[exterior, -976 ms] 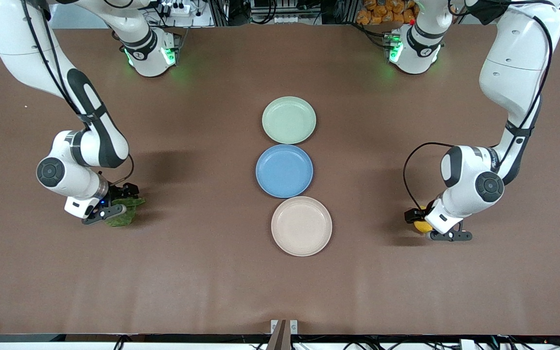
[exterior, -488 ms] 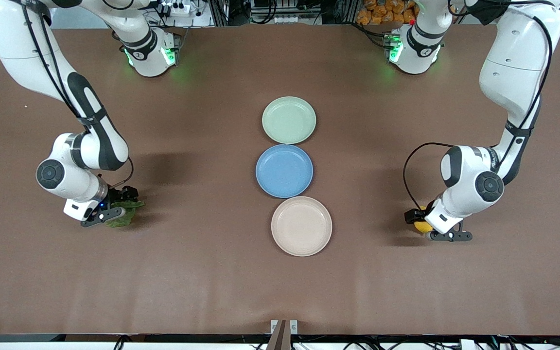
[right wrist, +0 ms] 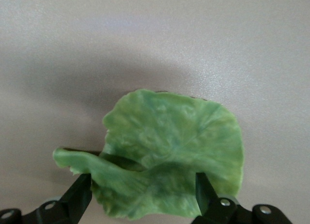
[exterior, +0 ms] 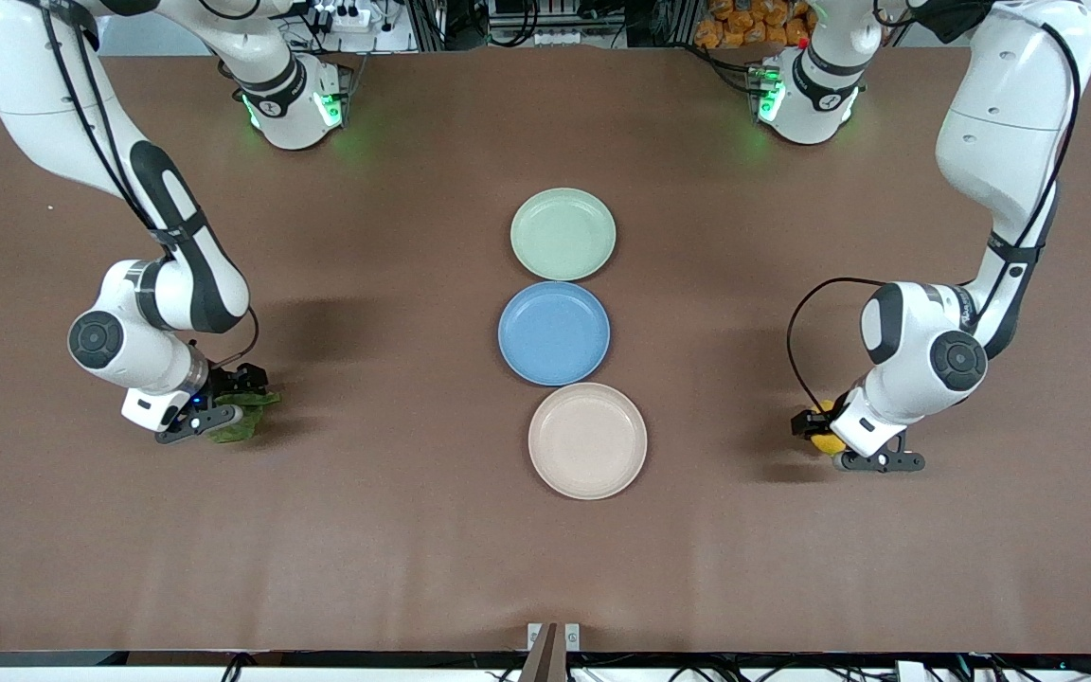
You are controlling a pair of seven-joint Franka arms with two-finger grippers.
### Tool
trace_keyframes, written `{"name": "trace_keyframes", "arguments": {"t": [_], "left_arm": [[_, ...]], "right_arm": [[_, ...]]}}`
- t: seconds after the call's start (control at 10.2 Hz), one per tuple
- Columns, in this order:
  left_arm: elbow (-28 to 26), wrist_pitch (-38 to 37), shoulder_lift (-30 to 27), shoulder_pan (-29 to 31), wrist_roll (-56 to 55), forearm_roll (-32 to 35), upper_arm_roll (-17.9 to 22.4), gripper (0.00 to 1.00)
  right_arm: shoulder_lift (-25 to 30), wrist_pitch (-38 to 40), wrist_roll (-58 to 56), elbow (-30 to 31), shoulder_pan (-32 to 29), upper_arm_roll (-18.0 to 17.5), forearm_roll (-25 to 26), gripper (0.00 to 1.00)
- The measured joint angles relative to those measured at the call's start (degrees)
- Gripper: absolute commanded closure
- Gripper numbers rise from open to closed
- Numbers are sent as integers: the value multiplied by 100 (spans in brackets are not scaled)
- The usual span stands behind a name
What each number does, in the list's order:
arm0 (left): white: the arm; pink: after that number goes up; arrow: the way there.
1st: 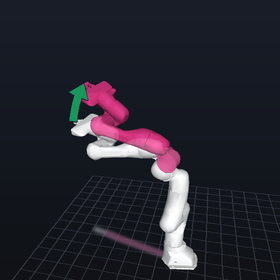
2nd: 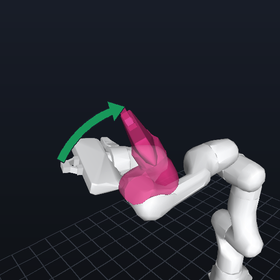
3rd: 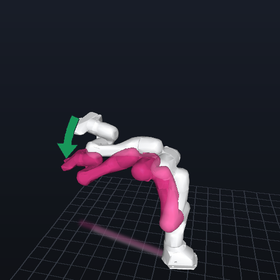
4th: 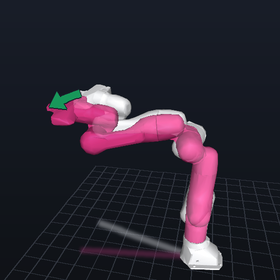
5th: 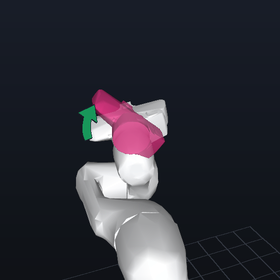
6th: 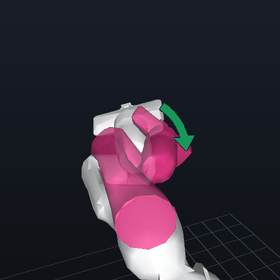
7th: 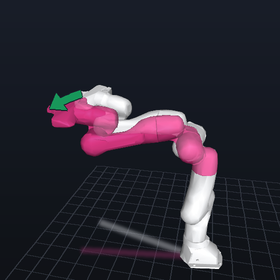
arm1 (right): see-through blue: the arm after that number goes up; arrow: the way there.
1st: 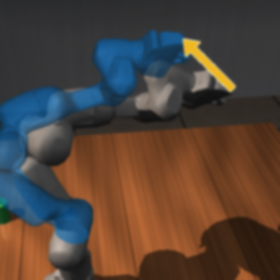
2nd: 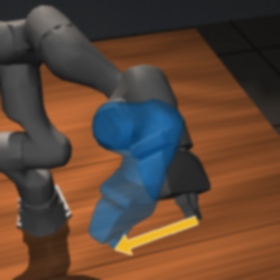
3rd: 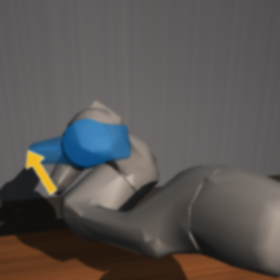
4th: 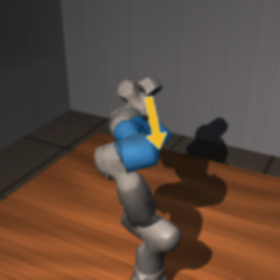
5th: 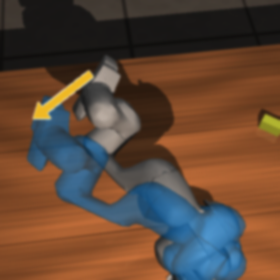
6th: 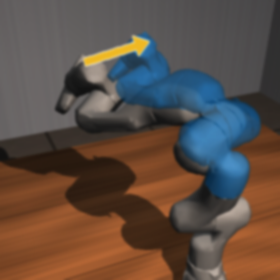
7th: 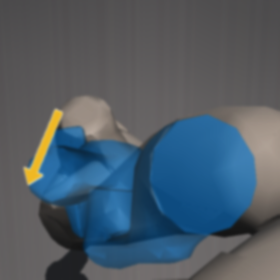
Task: Place lemon and lettuce in plates
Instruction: 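Lift the lemon toward the cream plate while the right gripper lifts the lettuce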
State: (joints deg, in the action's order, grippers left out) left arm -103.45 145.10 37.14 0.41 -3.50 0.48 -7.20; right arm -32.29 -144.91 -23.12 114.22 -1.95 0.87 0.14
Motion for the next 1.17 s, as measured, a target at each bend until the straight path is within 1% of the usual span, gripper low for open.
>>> {"name": "trace_keyframes", "arguments": {"t": [0.1, 0.2, 0.39, 0.68, 0.88, 1.07, 1.17], "left_arm": [[11, -201, -160, -82, 0, 0, -3, 63], [13, -372, -324, -190, -49, 0, -1, 65], [16, -488, -551, -402, -347, 0, -1, 67], [126, -488, -724, -680, -664, -6, -1, 67], [306, -489, -785, -896, -828, -41, -9, 67], [462, -490, -783, -1180, -1103, -230, -17, 67], [595, -495, -737, -1331, -1411, -291, -63, 67]], "right_arm": [[-1, 0, 0, 0, -1, 0, 0, 81], [-3, 0, 0, 0, -5, 0, 0, 93], [16, 28, -101, -27, -19, -9, -11, 100], [41, 64, -156, -40, -20, -51, -49, 100], [66, 25, -180, -42, -32, -31, -70, 100], [205, 31, -195, -27, -45, -10, -70, 100], [349, 59, -194, 47, -41, -22, -81, 100]]}}
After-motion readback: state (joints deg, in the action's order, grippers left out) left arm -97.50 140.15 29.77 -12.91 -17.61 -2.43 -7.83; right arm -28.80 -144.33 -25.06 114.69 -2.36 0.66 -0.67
